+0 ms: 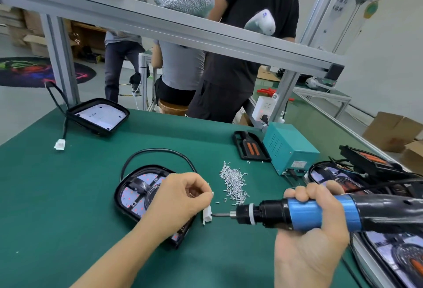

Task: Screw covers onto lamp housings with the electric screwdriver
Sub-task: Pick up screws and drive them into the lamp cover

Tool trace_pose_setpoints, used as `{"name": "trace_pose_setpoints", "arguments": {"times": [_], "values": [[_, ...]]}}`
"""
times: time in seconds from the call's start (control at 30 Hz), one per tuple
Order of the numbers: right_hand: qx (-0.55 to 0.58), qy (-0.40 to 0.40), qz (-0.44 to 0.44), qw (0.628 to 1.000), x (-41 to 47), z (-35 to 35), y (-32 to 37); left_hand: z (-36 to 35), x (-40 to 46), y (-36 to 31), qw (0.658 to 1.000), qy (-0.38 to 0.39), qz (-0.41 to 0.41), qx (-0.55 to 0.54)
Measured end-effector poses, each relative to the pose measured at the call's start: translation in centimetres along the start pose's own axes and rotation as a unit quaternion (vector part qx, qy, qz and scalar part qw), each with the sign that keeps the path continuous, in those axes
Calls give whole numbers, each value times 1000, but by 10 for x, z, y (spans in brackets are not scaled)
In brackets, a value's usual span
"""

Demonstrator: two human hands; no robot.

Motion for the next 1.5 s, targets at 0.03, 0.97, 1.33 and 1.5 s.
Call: {"name": "trace_pose_setpoints", "arguments": {"times": [0.03,0.97,1.33,1.5], "values": [[-2,0,0,1000,0,0,-1,-1,4,0,1000,-5,7,-9],[-36,-77,50,995,27,48,17,-50,65,7,967,113,26,226],[22,-16,36,999,29,10,27,-17,3,-5,993,41,80,-79],[31,6,9,999,15,-8,16,-9,-19,-5,983,29,105,-150]]}}
Point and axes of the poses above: each hand's wrist, its own x-axis towards the middle knuckle, its own z-axis out of the back of the hand, y = z × x, the point moved 5 cm from there along x, towards the middle knuckle, and after that the axes turned 11 degrees about -x, right-handed, at the moved point
